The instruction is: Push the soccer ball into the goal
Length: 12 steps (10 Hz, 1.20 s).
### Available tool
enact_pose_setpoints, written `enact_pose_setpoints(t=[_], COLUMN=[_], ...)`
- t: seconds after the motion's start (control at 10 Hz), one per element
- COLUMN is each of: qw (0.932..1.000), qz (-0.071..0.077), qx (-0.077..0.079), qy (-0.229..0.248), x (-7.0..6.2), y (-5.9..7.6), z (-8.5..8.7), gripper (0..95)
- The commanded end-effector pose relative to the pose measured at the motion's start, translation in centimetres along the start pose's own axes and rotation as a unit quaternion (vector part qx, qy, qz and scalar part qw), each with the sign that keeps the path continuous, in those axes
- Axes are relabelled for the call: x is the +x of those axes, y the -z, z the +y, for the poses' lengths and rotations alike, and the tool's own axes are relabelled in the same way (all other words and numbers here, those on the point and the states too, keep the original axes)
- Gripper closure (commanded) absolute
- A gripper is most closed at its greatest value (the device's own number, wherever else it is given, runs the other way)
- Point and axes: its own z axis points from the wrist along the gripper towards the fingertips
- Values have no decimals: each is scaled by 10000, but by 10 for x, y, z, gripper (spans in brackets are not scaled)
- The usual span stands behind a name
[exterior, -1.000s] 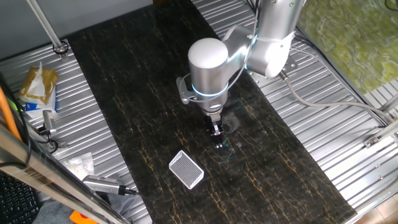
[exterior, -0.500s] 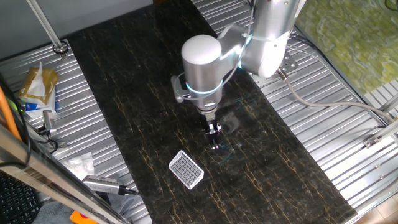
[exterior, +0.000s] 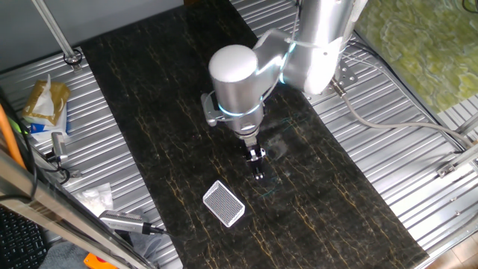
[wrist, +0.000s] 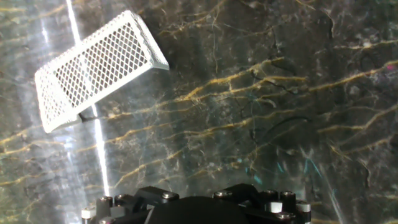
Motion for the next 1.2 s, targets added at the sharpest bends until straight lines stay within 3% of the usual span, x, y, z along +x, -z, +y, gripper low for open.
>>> enact_pose_setpoints(t=[0.1,0.4,0.6,0.7,1.0,1.2], qw=[9998,9994,9983,9978,9977,9987], qz=[146,269,383,414,419,253], qx=[110,229,445,507,527,390], qy=[-43,-55,-40,-51,-118,-187], x=[0,4,10,12,21,21], y=[-4,-8,-13,-15,-24,-28], z=[1,0,-1,-1,-4,-5], gripper=[0,0,0,190,190,190])
